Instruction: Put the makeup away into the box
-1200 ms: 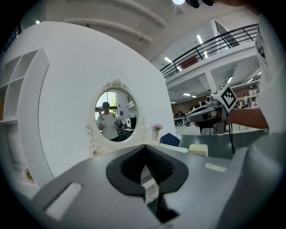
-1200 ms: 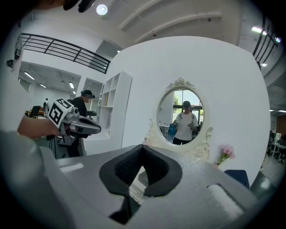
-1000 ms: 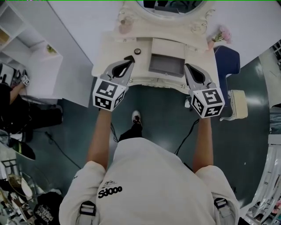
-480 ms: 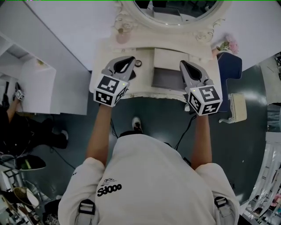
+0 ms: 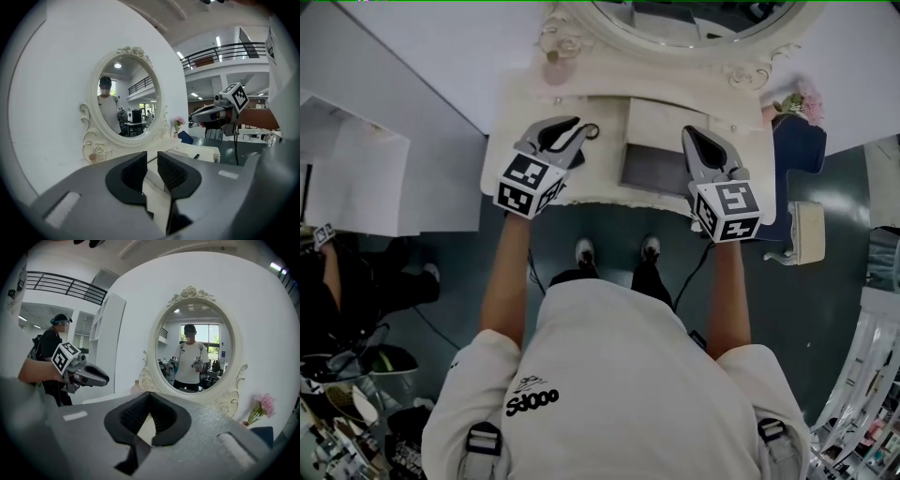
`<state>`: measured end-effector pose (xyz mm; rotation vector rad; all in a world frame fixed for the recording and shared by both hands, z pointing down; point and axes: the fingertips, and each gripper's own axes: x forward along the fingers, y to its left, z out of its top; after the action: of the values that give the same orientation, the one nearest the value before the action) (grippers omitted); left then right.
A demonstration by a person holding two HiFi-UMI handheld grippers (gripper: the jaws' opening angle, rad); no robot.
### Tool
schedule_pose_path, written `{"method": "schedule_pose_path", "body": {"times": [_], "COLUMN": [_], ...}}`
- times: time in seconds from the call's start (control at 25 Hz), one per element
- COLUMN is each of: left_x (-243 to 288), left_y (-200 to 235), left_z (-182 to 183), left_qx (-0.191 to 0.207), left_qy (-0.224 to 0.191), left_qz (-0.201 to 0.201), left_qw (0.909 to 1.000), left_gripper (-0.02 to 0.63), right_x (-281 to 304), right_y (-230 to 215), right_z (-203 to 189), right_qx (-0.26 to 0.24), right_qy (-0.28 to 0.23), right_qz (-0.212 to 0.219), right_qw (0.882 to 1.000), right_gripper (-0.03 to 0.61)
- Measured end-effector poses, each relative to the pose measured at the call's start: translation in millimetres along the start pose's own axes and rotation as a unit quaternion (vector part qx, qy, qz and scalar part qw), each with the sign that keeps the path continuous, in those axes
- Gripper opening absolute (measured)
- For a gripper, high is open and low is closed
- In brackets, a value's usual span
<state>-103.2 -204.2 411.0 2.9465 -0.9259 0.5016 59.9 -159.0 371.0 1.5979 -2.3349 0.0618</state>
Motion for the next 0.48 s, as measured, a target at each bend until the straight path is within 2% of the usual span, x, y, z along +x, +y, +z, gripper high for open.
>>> {"method": "schedule_pose_path", "body": {"times": [0.24,0.48], "left_x": [24.1,41.9], "left_y": [6.8,18.8], "left_z": [-38.7,-99.8], "left_qx": [-0.038,-0.09], "left_qy": [0.054,0.114], "left_qz": [0.02,0.023], "left_qw": [0.9976,0.9891], "left_gripper": [0.154,0.235], "right_x": [16.6,35.5], "right_y": [-16.8,-17.9], "right_z": [-25.6,-60.1], "right_qx": [-0.001,-0.003], "right_qy": [0.032,0.074], "right_qz": [0.035,0.065], "right_qw": [0.999,0.995], "right_gripper": [0.003,0.002]}}
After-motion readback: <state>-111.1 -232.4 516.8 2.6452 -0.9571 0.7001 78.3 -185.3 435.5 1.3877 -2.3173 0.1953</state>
